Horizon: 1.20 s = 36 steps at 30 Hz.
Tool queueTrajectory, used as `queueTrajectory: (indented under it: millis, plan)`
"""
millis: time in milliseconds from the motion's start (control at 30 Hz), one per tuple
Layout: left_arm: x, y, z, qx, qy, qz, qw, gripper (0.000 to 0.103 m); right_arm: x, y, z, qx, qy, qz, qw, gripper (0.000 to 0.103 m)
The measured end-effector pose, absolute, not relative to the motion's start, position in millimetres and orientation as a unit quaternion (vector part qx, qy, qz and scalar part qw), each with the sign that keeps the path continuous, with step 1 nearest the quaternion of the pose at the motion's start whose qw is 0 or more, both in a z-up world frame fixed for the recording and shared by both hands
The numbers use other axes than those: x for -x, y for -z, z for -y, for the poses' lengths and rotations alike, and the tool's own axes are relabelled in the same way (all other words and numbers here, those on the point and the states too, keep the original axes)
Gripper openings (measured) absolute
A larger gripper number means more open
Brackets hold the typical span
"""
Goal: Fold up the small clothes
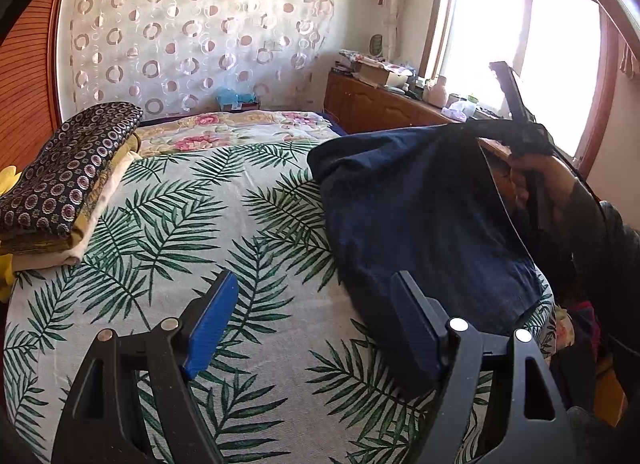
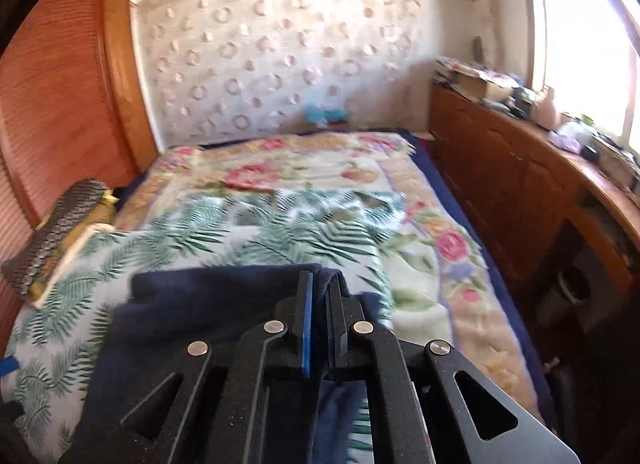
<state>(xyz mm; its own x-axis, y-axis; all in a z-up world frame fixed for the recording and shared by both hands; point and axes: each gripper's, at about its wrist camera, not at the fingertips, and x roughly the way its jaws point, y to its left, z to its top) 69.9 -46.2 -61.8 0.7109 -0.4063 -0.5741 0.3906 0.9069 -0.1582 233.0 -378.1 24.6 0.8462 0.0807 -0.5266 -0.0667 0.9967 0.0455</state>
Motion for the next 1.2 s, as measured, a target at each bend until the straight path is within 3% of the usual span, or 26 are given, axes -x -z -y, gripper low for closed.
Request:
queueTrajectory:
  millis: [67, 167, 433, 500, 600, 733, 1200]
  plan:
    - [-70.5, 64.7, 49.8, 0.011, 0.219, -0.319, 0.922, 0.079, -233.9, -21.4, 381.9, 0.01, -0.027, -0.276, 0.961, 0.007]
    - [-72.2, 67.7, 55.9, 0.01, 0.225, -0.328, 0.917, 0.079, -240.7, -11.2, 382.3, 0.037, -0.021, -0.31, 0.95, 0.041]
    - [-68.4, 76.8, 79.2, -0.005, 0.256, -0.35, 0.901, 0.079, -184.0, -10.7, 385.9, 0.036, -0.072, -0.309, 0.948, 0.041]
    - [-67.9, 79.5, 85.9, -0.009, 0.267, -0.356, 0.896, 0.079, -158.4, -4.4, 390.1, 0.043, -0.086, -0.314, 0.944, 0.051]
    - [-66.5, 84.5, 97.5, -0.015, 0.285, -0.373, 0.883, 0.068, -126.2, 7.9, 400.9, 0.041, -0.102, -0.331, 0.937, 0.066]
    - [-62.4, 90.3, 107.4, -0.029, 0.294, -0.389, 0.873, 0.064, -100.5, 20.8, 419.8, 0.026, -0.11, -0.358, 0.927, 0.066]
    - [-52.7, 102.4, 115.9, -0.04, 0.298, -0.411, 0.861, 0.064, -94.1, 16.7, 433.9, 0.031, -0.136, -0.382, 0.913, 0.066]
